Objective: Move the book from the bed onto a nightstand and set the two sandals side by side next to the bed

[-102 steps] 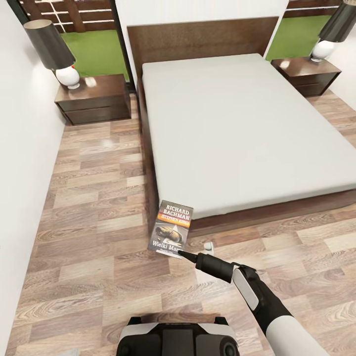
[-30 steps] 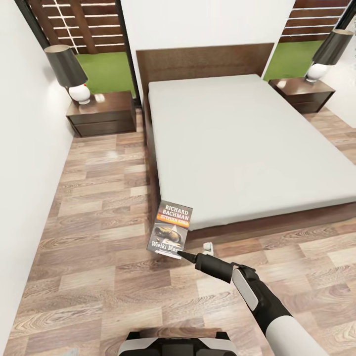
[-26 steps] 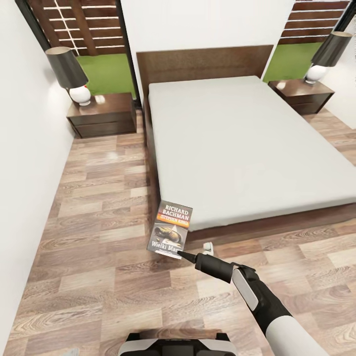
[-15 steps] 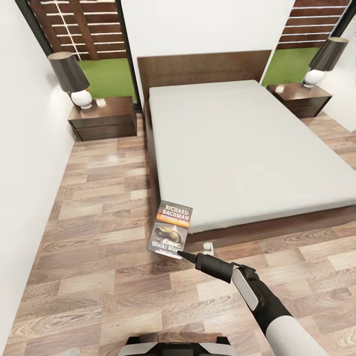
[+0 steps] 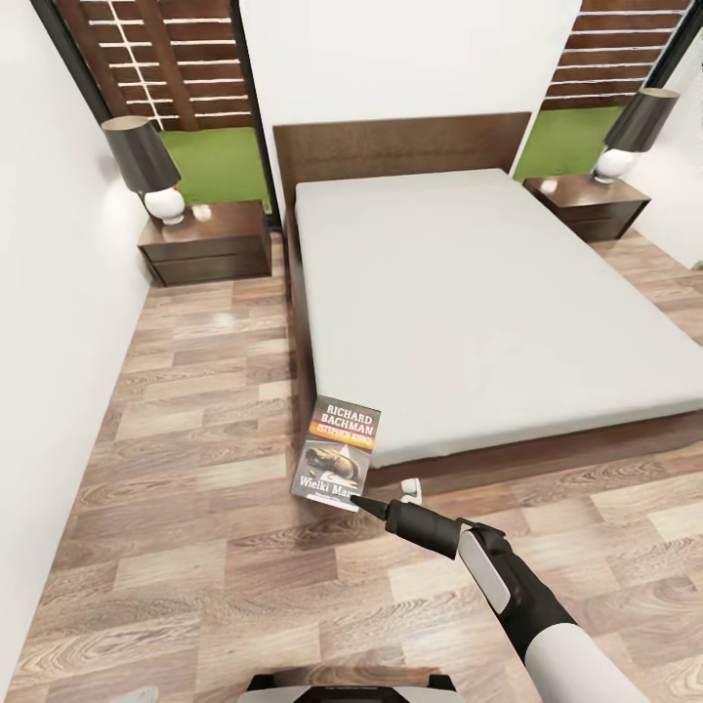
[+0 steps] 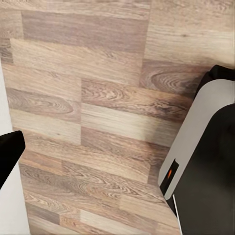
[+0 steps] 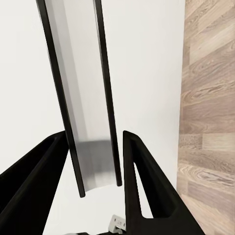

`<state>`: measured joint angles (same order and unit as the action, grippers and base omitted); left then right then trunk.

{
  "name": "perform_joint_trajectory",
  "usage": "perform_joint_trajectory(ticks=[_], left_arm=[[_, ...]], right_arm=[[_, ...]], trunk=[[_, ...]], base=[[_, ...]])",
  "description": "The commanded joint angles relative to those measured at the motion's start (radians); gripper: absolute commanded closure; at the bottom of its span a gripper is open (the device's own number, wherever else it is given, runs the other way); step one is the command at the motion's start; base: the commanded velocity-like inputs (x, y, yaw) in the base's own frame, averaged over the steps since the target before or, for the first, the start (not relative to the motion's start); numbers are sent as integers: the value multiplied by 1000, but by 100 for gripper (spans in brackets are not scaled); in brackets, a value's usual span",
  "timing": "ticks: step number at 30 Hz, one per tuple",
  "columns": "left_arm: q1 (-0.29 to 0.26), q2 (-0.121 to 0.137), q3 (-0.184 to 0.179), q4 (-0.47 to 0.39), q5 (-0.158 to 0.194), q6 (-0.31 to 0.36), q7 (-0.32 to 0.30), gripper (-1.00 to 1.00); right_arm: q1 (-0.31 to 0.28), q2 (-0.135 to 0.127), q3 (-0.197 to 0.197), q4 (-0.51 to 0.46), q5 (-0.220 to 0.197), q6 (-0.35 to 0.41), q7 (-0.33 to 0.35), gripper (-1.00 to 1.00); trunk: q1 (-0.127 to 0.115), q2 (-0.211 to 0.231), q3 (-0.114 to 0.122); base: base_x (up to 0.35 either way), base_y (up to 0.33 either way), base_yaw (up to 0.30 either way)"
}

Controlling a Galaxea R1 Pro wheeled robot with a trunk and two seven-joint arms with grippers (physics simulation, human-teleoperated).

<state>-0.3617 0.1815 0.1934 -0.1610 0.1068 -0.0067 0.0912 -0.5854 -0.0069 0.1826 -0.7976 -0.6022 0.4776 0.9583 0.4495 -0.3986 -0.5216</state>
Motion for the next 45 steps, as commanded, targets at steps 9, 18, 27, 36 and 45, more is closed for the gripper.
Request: perform_joint_trajectory(ticks=[9, 18, 27, 36, 45], left_arm=[[0, 0, -3, 0, 10, -1, 2, -100], [0, 0, -3, 0, 10, -1, 2, -100], [0, 0, -3, 0, 10, -2, 1, -100], [1, 0, -3, 0, 10, -3, 1, -100], [1, -1, -3, 0, 10, -3, 1, -100]], right_arm=[[-1, -2, 2, -1, -8, 8, 0, 100], [-1, 0, 3, 0, -8, 9, -2, 100], [-1, 1, 4, 1, -8, 13, -32, 100], [-1, 9, 10, 2, -10, 23, -109, 100], [-2, 11, 14, 3, -11, 66, -136, 100]], trunk=[[1, -1, 13], [1, -1, 28], [1, -1, 42], [1, -1, 57], [1, -1, 71]], base=[[0, 0, 0], [0, 0, 0], [0, 0, 0], [0, 0, 0], [0, 0, 0]])
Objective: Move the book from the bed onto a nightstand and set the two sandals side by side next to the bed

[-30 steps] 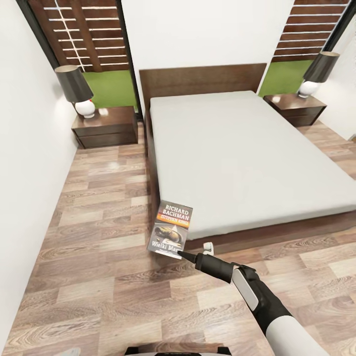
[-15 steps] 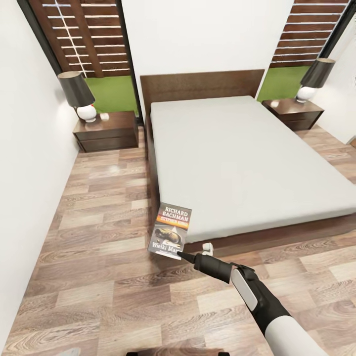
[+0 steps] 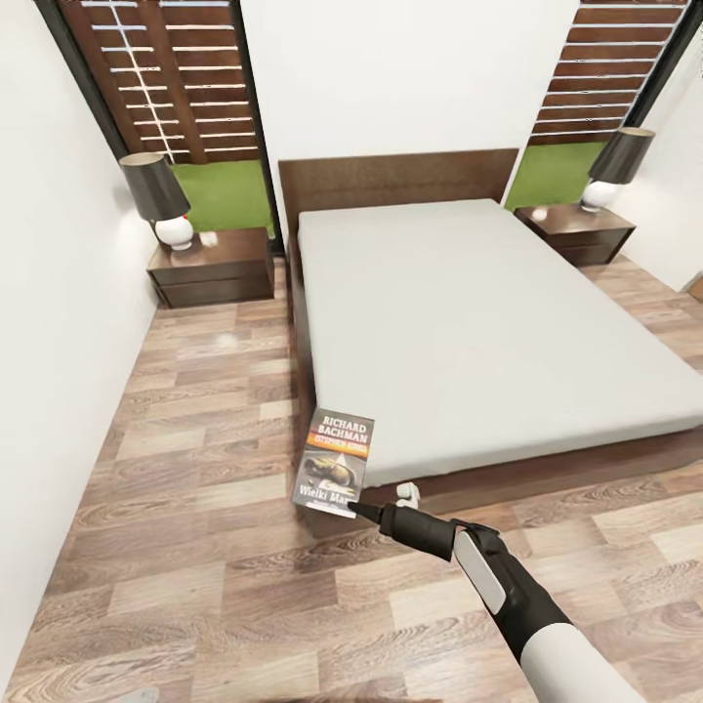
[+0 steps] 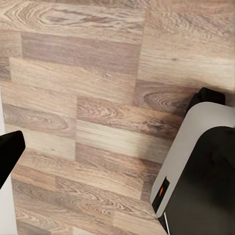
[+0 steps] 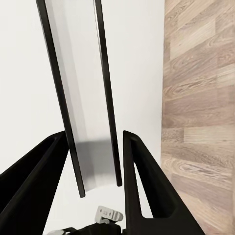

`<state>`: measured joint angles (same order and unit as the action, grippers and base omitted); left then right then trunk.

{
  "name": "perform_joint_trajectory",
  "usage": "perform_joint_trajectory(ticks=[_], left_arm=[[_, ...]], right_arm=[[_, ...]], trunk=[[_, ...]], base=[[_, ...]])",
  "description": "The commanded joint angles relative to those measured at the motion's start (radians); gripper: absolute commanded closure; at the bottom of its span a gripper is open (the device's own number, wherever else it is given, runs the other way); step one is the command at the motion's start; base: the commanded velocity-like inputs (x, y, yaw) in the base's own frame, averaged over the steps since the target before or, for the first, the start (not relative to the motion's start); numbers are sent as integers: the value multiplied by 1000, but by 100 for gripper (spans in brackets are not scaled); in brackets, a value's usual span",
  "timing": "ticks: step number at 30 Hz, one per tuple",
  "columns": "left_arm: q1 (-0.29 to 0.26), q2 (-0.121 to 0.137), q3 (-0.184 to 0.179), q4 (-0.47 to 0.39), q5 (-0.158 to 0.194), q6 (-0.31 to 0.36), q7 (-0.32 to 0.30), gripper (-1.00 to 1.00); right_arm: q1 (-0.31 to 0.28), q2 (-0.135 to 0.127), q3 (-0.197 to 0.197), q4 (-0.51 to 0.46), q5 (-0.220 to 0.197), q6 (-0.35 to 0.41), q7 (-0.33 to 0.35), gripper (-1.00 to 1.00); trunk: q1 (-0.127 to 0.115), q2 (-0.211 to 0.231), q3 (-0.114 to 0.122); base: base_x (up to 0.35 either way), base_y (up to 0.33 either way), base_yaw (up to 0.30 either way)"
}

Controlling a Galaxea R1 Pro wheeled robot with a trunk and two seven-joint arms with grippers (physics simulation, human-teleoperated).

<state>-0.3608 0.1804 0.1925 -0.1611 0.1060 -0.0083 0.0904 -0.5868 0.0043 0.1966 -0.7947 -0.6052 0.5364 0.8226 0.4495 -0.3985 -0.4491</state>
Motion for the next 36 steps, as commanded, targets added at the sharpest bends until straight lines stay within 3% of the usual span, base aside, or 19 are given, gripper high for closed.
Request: perform_joint_trajectory(ticks=[1, 24, 36], left_arm=[[0, 0, -2, 0, 11, -1, 2, -100], [0, -1, -2, 1, 11, 1, 2, -100], [-1, -1, -3, 2, 11, 2, 2, -100]], right_arm=[[-1, 0, 1, 0, -8, 12, -2, 100], [-11, 2, 1, -2, -9, 127, -10, 100], [-21, 2, -1, 0, -20, 226, -85, 100]], trunk=[[1, -1, 0], [1, -1, 32], [1, -1, 47]], base=[[0, 0, 0], [0, 0, 0], [0, 0, 0]])
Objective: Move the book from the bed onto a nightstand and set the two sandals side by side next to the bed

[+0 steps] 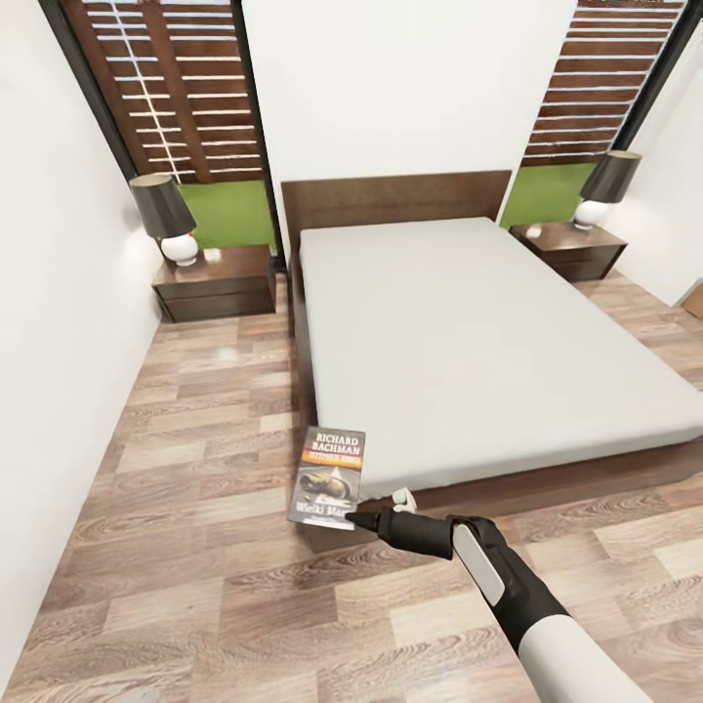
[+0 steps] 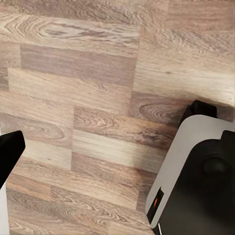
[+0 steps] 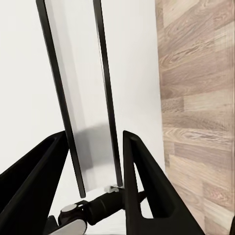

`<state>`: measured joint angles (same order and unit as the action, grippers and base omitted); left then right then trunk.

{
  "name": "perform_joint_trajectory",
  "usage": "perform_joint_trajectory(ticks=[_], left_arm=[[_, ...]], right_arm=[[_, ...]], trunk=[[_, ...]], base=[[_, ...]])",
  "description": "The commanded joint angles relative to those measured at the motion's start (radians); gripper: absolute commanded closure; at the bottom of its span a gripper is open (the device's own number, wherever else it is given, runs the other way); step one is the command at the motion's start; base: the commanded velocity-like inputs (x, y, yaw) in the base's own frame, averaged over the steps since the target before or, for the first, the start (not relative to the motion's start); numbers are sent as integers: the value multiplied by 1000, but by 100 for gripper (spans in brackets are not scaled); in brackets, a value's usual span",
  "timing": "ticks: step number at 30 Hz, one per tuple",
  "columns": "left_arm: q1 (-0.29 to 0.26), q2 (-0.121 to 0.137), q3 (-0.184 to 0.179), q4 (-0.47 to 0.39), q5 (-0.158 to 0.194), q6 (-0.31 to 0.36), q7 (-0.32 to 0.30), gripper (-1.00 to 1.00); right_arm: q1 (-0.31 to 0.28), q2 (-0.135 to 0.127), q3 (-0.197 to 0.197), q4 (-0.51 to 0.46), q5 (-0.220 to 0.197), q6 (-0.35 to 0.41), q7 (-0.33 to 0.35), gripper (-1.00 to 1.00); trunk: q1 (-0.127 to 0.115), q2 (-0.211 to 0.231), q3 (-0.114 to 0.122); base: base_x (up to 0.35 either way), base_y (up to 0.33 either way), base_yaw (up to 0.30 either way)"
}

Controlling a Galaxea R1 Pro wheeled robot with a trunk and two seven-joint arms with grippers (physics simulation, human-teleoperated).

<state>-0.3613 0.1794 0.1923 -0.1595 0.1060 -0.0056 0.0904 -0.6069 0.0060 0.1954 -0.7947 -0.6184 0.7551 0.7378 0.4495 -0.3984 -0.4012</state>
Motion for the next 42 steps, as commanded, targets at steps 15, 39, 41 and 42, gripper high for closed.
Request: perform_joint_trajectory(ticks=[15, 39, 41, 42], left_arm=[[0, -1, -2, 0, 11, 3, 3, -100], [0, -1, -2, 0, 10, 4, 2, -100], [0, -1, -2, 0, 9, 4, 2, -100], [0, -1, -2, 0, 9, 4, 2, -100]], right_arm=[[-5, 4, -9, 3, -11, 86, -44, 100], [-5, 6, -10, 3, -12, 93, -46, 100], [-5, 6, -10, 3, -11, 93, -46, 100], [-5, 6, -10, 3, -11, 93, -46, 100]], trunk=[[1, -2, 12], [1, -2, 49], [1, -2, 52], [1, -2, 53]], base=[[0, 0, 0], [0, 0, -47], [0, 0, -65], [0, 0, -64]])
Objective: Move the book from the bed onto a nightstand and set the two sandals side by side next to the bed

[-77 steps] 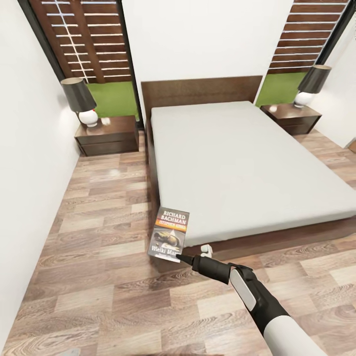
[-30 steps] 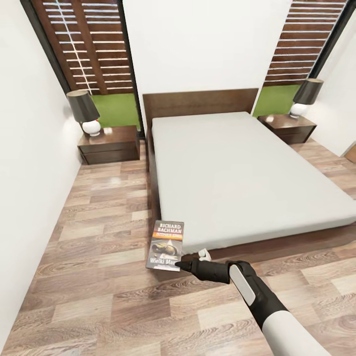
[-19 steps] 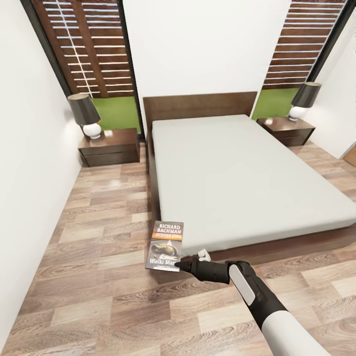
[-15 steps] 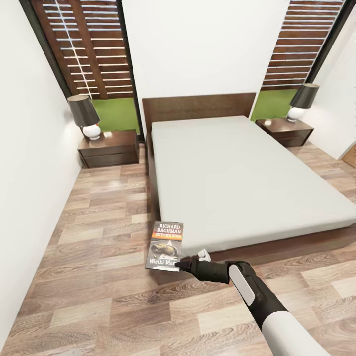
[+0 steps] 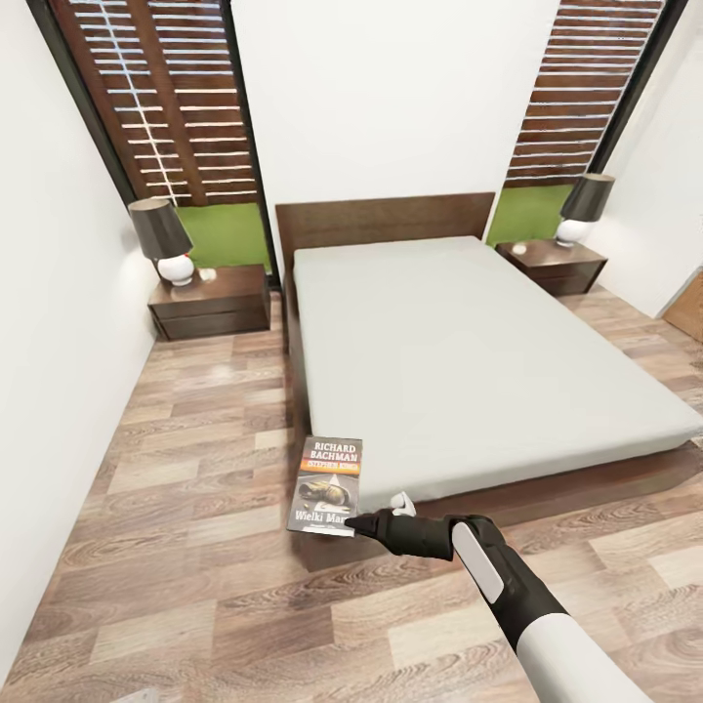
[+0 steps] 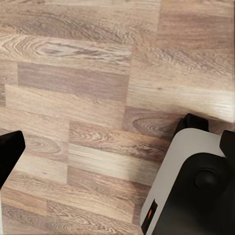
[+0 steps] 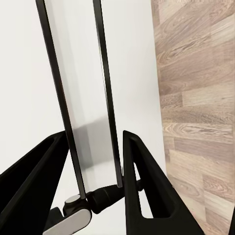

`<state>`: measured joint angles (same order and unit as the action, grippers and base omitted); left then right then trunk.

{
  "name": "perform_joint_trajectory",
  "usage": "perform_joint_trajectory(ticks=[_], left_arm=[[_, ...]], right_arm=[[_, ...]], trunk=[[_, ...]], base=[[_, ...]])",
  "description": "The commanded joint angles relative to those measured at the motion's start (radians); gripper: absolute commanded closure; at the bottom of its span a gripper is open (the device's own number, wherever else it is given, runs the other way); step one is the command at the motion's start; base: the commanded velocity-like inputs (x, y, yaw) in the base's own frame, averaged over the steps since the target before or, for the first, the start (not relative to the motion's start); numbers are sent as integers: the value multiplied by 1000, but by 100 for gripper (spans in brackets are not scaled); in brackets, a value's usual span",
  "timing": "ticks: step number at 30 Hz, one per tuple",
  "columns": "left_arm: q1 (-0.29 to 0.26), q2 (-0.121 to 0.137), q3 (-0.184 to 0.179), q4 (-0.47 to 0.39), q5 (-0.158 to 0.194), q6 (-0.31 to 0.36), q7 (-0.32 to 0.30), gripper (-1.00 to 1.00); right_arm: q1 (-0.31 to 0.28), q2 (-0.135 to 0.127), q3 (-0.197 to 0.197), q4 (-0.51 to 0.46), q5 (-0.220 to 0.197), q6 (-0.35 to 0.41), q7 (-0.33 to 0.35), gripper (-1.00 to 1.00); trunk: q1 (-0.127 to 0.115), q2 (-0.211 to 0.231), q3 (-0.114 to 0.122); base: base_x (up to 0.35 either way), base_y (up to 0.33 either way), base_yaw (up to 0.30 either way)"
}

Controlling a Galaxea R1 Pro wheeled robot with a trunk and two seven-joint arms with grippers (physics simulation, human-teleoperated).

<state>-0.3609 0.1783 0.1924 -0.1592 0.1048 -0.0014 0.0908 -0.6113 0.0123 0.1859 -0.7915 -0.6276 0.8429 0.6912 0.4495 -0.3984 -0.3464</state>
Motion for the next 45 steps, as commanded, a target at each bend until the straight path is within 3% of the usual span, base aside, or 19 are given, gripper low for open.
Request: perform_joint_trajectory(ticks=[1, 45], left_arm=[[0, 0, -2, 0, 11, 0, 2, -100], [-1, 1, -2, 0, 13, -6, -2, -100]], right_arm=[[-1, 0, 0, 0, -2, 5, 1, 100], [-1, 14, 2, -1, 2, 1, 1, 100]], trunk=[[1, -2, 0], [1, -2, 70]], base=[[0, 0, -64], [0, 0, -21]])
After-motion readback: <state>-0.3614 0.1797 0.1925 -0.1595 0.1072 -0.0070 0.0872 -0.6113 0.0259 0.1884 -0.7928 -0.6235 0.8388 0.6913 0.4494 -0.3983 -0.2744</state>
